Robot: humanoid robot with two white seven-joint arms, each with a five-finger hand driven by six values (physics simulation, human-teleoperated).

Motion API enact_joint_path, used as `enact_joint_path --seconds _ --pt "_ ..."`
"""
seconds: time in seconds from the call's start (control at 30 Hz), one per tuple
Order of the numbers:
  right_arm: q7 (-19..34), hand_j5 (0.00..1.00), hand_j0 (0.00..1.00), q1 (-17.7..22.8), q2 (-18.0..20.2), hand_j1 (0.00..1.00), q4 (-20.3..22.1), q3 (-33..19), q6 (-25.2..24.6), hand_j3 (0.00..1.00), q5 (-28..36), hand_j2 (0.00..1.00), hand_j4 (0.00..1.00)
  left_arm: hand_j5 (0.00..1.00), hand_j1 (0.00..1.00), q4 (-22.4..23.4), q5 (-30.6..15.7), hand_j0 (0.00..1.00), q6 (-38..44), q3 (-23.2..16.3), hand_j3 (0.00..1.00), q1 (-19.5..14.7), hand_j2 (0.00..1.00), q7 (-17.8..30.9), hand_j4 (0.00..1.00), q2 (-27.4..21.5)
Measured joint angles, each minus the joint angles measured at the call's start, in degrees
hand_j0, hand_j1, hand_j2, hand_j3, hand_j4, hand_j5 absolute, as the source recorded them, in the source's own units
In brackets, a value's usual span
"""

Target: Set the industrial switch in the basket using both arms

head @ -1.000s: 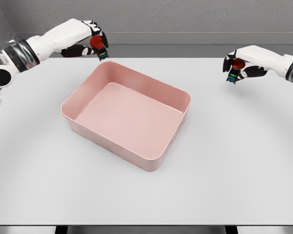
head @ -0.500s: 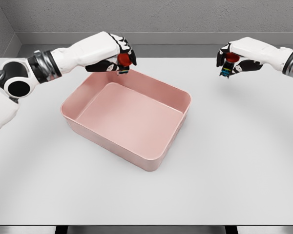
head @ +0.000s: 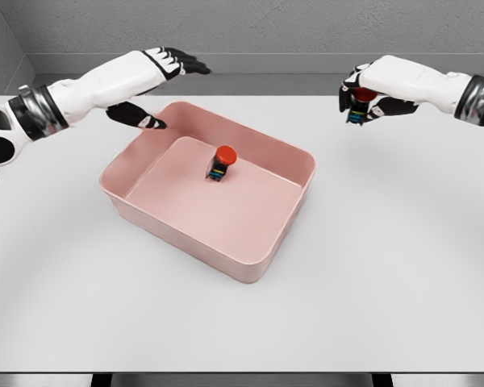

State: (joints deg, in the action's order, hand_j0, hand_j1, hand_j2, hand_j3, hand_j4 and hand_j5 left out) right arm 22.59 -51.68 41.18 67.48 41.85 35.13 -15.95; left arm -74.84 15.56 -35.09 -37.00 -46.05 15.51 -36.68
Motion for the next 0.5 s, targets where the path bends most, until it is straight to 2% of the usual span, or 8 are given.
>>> enact_joint_path --seconds 0.23,0.37,0.5 --pt "0.1 0.38 0.38 0.1 0.0 0.38 3.6 0.4 0.0 0.38 -0.3 0.38 0.38 1.00 1.00 0.1 -2.8 1.00 0.0 2.3 1.00 3.1 1.00 0.0 1.00 -4.6" --pt "0.1 0.38 0.38 0.0 -0.1 0.38 5.3 0.5 0.0 0.38 -0.7 0.38 0.38 1.00 1.00 0.1 -3.6 1.00 0.0 4.3 1.00 6.1 1.00 0.0 1.00 -7.1" --pt "0.1 0.38 0.38 -0.1 -0.5 0.38 6.4 0.7 0.0 0.38 -1.1 0.38 0.38 1.00 1.00 0.4 -4.1 1.00 0.0 5.4 1.00 6.3 1.00 0.0 1.00 -8.8"
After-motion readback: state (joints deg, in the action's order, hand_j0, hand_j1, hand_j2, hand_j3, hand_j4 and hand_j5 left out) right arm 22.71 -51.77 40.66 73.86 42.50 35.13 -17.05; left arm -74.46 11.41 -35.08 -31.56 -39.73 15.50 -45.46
